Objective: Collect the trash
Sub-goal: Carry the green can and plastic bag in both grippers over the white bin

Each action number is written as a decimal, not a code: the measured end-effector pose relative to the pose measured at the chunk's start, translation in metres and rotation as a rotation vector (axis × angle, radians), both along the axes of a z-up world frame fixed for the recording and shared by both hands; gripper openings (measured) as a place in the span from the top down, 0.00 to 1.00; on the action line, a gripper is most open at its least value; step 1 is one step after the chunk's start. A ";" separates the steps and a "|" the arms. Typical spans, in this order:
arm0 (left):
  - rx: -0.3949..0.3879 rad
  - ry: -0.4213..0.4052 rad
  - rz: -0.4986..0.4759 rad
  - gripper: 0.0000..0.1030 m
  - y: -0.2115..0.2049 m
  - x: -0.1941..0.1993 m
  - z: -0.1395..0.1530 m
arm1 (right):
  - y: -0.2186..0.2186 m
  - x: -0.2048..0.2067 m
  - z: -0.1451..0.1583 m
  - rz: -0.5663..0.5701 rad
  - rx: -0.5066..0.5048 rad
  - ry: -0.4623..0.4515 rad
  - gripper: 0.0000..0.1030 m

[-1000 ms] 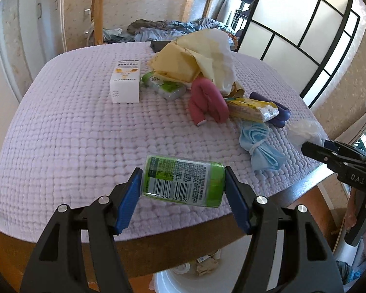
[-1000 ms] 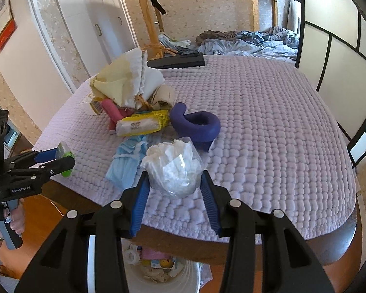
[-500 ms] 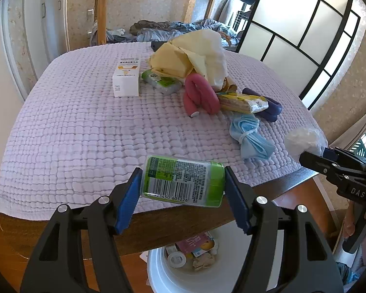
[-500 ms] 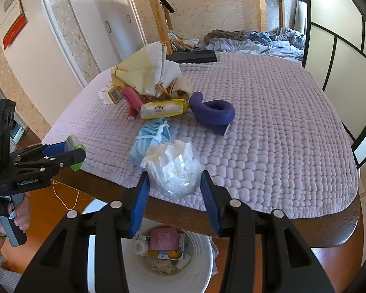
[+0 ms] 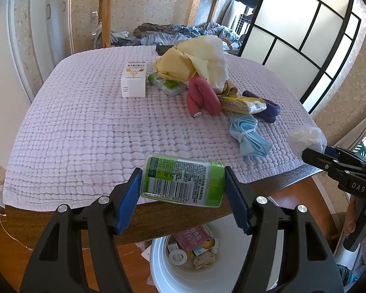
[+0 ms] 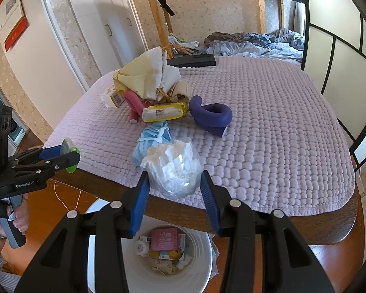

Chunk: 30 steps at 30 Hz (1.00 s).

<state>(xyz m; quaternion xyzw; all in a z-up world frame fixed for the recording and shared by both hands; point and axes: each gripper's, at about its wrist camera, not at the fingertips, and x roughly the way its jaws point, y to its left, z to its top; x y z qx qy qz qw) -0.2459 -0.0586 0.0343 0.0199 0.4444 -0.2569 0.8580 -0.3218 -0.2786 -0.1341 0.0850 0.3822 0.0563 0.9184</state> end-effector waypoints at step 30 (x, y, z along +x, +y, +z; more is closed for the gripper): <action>0.001 -0.006 -0.031 0.35 0.005 -0.016 0.008 | 0.014 -0.020 0.003 0.020 -0.002 -0.002 0.59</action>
